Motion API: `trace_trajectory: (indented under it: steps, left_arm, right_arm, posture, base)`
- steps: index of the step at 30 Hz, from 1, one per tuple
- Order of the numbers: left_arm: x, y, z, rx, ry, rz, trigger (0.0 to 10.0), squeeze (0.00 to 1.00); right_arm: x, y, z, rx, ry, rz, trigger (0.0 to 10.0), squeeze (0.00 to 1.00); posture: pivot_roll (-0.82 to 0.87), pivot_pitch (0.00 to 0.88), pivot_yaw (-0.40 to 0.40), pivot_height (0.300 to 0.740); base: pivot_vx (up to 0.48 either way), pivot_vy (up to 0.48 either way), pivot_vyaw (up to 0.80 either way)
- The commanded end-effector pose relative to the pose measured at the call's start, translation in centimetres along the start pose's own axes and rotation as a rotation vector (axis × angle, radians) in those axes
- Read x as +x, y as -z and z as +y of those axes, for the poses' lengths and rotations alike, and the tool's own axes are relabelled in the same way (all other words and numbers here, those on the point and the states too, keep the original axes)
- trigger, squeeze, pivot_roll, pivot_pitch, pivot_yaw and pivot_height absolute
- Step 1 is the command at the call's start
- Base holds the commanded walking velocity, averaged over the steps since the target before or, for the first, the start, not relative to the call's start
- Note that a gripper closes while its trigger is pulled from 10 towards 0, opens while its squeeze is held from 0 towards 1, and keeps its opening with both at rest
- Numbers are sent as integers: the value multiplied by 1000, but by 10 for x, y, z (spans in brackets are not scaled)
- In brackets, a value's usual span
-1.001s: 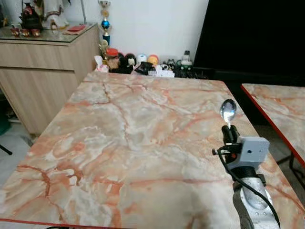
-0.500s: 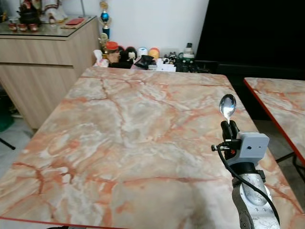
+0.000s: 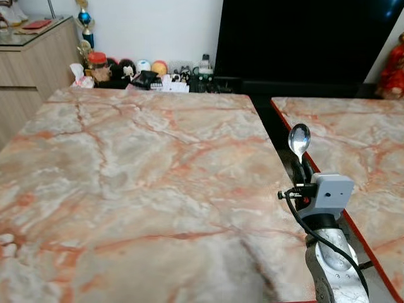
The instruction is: Setting the table
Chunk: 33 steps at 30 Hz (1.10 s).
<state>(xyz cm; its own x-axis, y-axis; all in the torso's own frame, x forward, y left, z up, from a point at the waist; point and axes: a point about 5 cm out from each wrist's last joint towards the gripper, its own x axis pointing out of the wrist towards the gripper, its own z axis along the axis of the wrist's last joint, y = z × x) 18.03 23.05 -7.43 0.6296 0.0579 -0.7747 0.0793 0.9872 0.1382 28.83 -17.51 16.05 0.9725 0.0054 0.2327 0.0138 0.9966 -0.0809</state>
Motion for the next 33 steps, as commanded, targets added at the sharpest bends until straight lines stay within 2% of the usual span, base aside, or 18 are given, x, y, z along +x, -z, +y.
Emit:
trace_trajectory:
  steps: [1,8,20,33]
  left_arm:
    - [-2,7,2,-1,0,25,10000,0]
    - [-2,8,1,-1,3,33,10000,0]
    - [-3,13,3,2,3,47,10000,0]
    - [-5,18,2,-4,4,62,10000,0]
  right_arm:
    - [2,-5,-1,-5,6,-19,10000,0]
    - [2,-5,-1,1,10,-22,10000,0]
    - [4,-21,-4,-7,35,-108,10000,0]
    - [7,-27,-8,-13,55,-138,10000,0]
  posture:
    - [-32,76,-38,740]
    - [-34,78,-37,740]
    - [-38,82,-32,740]
    - [-40,83,-32,740]
  base:
    - [0,-454,0]
    - [0,-451,0]
    - [0,-451,0]
    - [0,-452,0]
